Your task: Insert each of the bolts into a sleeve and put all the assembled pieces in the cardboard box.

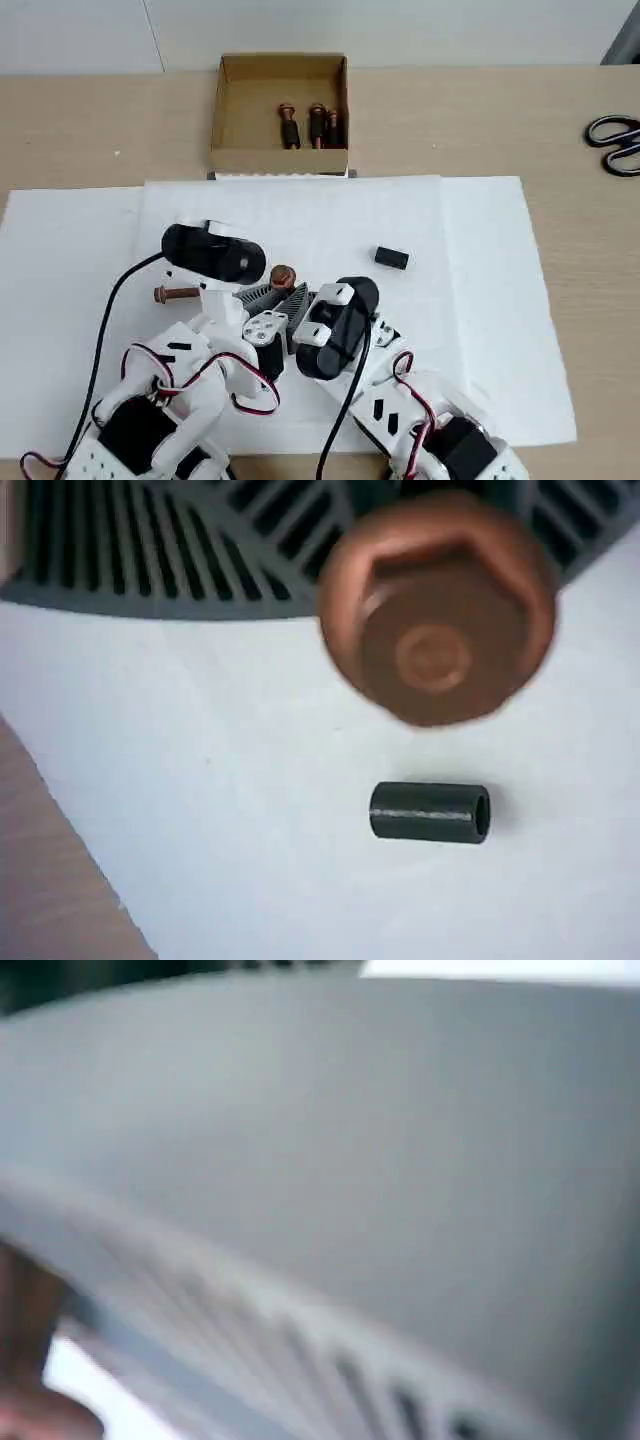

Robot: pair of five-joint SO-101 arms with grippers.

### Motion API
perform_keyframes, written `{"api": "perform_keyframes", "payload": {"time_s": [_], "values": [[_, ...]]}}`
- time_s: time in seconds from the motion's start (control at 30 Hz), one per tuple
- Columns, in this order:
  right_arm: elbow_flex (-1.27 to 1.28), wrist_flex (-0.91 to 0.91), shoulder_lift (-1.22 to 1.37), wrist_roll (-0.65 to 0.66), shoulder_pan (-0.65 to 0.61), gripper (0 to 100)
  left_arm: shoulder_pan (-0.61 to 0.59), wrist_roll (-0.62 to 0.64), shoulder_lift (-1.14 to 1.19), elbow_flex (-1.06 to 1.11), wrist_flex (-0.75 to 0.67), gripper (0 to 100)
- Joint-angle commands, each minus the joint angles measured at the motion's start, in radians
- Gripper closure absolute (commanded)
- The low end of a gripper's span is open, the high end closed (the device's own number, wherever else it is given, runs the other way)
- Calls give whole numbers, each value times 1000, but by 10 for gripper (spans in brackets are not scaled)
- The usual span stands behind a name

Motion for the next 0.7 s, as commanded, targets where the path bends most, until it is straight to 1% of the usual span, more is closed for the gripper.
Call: {"api": "perform_keyframes", "payload": {"time_s": [0.0, 0.07, 0.17, 0.53, 0.67], "values": [[-75, -18, -21, 14, 2, 996, 11, -14, 5, 48, 40, 894], [-74, -18, -21, 14, 2, 996, 11, -14, 5, 48, 40, 834], [-74, -16, -21, 14, 2, 996, 9, -14, 5, 47, 38, 791], [-69, -10, -21, 14, 4, 996, 9, -14, 5, 13, 46, 786], [-69, -10, -21, 14, 54, 996, 9, -14, 5, -61, 46, 786]]}}
